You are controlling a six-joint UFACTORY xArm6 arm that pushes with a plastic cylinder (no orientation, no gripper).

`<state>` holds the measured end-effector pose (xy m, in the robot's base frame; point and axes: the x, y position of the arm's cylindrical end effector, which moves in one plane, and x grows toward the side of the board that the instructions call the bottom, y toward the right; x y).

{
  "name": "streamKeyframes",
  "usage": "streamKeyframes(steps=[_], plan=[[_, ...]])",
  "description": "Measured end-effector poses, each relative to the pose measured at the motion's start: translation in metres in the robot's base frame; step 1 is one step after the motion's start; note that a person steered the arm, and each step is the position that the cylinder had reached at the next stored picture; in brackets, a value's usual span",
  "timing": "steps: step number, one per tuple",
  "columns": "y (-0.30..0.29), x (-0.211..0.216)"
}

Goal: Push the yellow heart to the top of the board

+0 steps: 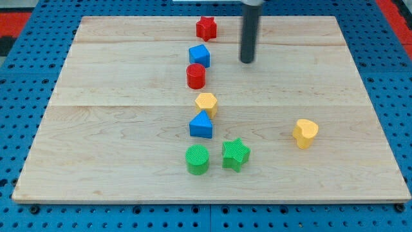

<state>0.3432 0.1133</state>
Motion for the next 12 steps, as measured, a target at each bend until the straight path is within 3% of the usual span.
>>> streamKeyframes(steps=[1,2,4,6,8,9,10,12], plan=[[0.085,0.067],[0.122,0.136],[0.106,0.185],[0.021,0.167],[-0.031,0.102],[-0.028,0.143],[-0.042,0.143],[-0.05,0.089]])
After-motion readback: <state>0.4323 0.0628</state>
